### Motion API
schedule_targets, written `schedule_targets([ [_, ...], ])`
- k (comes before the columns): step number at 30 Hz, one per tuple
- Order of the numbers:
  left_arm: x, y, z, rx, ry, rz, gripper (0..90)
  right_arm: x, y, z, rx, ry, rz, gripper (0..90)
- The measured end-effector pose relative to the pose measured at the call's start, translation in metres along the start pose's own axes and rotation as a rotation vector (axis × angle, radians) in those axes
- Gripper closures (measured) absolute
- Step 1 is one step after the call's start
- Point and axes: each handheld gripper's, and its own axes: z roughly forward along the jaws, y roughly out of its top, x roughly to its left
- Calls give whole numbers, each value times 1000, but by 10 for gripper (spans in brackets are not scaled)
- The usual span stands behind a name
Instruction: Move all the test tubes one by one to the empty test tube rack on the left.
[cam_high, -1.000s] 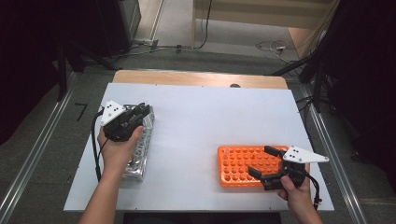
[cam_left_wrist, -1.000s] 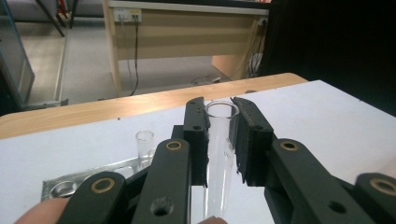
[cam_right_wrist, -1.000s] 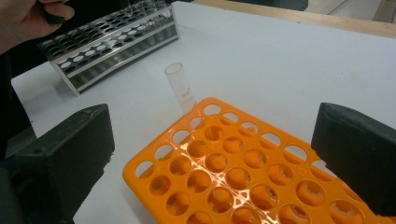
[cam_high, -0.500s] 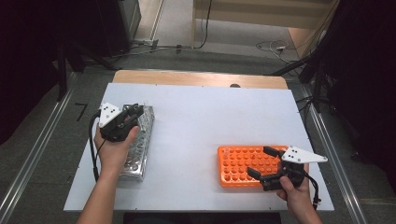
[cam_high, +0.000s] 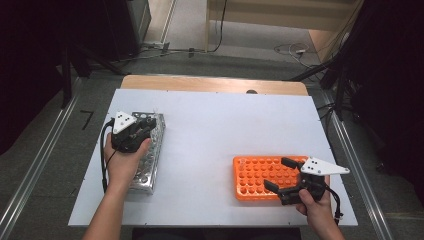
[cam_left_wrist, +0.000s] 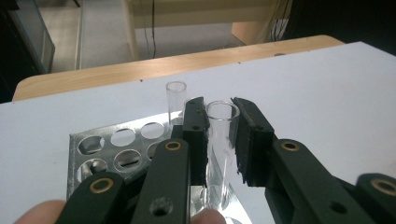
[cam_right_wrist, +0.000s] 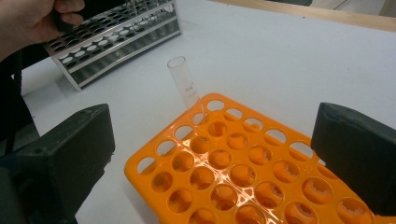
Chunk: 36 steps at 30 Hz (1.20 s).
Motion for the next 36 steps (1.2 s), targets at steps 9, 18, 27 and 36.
schedule_targets([
  [9, -1, -1, 2, 63, 5, 10, 757, 0, 0, 0, -1, 2, 0, 0],
  [18, -2, -1, 4, 85, -14, 19, 743, 0, 0, 0, 2, 1, -2, 0],
  [27, -1, 1, -1, 83, -17, -10, 654, 2, 0, 1, 4, 0, -5, 0],
  [36, -4, 1, -15, 45, -79, -41, 470, 4, 3, 3, -1, -6, -7, 0],
])
